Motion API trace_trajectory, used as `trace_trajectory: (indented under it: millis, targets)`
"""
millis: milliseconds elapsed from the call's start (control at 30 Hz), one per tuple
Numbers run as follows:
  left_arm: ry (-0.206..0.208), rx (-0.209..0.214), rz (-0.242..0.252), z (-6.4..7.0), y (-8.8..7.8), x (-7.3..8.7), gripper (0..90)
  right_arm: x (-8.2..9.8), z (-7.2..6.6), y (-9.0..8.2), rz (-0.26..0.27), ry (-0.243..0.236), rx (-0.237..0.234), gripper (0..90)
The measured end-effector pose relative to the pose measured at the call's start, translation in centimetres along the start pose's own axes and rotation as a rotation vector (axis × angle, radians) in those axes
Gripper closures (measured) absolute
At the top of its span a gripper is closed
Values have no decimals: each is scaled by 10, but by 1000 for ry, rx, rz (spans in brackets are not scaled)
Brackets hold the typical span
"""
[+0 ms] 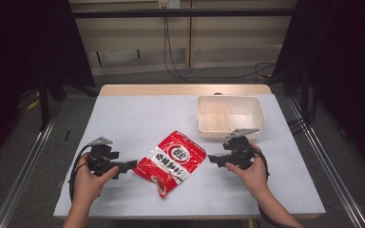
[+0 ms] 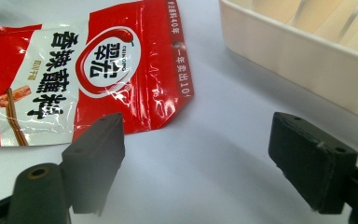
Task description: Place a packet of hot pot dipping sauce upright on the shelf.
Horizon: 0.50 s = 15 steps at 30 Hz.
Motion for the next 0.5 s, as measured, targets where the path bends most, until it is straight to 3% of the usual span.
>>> trace_trajectory:
  millis: [100,300,500]
  targets:
    - [14,17,0,1,-1,0,32,1,0,1,-6,-8,-1,185]
    - [36,-21,-2,-2,-3,-3,34,6,-5,5,-45,-13,-19,177]
    - [36,-18,0,-2,-3,-4,34,4,-5,11,-61,-8,-19,179]
Point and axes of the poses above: each handheld gripper's, and its own axes: y roughly forward along the jaws, x roughly out of its underside, z roughly to its right, the point moved 8 cm from there along y, roughly forward along the jaws, and after that the axes turned 12 degrees about z, right-handed, at the moved point
